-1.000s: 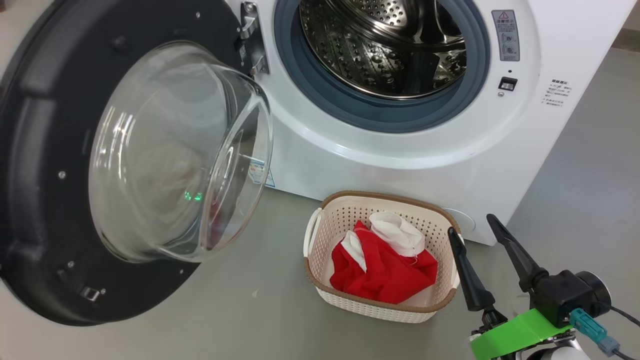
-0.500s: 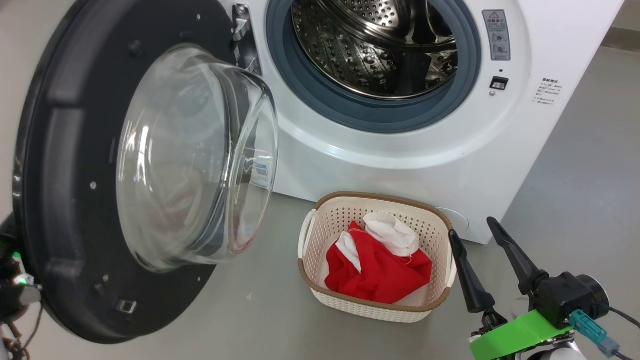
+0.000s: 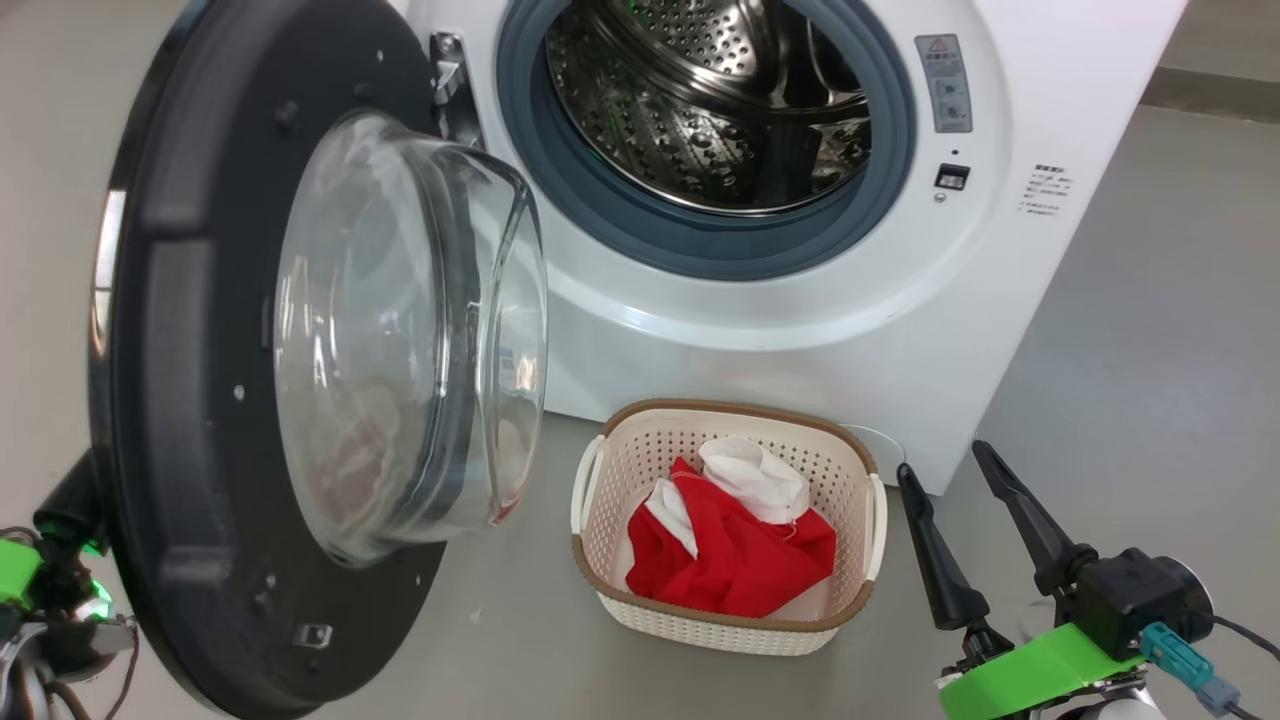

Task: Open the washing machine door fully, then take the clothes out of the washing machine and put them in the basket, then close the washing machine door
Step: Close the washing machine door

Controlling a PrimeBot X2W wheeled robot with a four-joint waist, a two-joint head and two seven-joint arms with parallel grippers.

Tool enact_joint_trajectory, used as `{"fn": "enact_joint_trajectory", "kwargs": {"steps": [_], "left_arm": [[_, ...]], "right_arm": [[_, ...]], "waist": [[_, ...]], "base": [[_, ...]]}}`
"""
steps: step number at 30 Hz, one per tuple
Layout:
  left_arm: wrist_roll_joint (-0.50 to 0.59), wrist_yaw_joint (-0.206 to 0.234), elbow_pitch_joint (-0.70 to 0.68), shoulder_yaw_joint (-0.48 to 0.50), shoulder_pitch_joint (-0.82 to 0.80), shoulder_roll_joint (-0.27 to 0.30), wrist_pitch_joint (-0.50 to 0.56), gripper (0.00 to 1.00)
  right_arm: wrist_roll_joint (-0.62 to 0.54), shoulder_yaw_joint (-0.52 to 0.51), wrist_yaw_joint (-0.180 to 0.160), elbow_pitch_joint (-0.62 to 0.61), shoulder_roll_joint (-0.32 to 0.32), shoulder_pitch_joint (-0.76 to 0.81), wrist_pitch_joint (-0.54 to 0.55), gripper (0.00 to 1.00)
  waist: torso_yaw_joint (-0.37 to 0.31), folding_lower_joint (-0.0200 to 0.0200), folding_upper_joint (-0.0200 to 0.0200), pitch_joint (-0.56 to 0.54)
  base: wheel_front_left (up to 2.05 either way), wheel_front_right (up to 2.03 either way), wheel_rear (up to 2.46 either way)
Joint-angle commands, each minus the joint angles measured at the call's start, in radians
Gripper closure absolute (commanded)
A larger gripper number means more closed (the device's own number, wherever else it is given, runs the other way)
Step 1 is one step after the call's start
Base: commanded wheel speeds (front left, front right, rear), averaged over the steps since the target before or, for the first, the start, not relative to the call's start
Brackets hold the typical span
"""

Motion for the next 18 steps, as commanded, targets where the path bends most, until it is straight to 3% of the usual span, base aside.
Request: {"fn": "enact_joint_trajectory", "kwargs": {"steps": [1, 11, 18], "left_arm": [[-0.013, 0.007, -0.046, 0.006, 0.003, 0.017, 0.011, 1.0], [-0.112, 0.075, -0.179, -0.094, 0.102, 0.007, -0.017, 1.0], [-0.186, 0.098, -0.238, -0.193, 0.165, 0.006, -0.077, 1.0]], "right_arm": [[0.013, 0.026, 0.006, -0.022, -0.003, -0.029, -0.016, 0.0], [0.027, 0.034, 0.006, -0.016, -0.003, -0.022, -0.02, 0.0], [0.029, 0.03, 0.006, -0.017, -0.003, -0.021, -0.021, 0.0]], "waist": [[-0.007, 0.0, -0.0001, -0.006], [-0.048, 0.0, -0.0001, -0.015], [-0.08, 0.0, -0.0001, -0.01]], "base": [[0.0, 0.0, 0.0], [0.0, 0.0, 0.0], [0.0, 0.0, 0.0]]}}
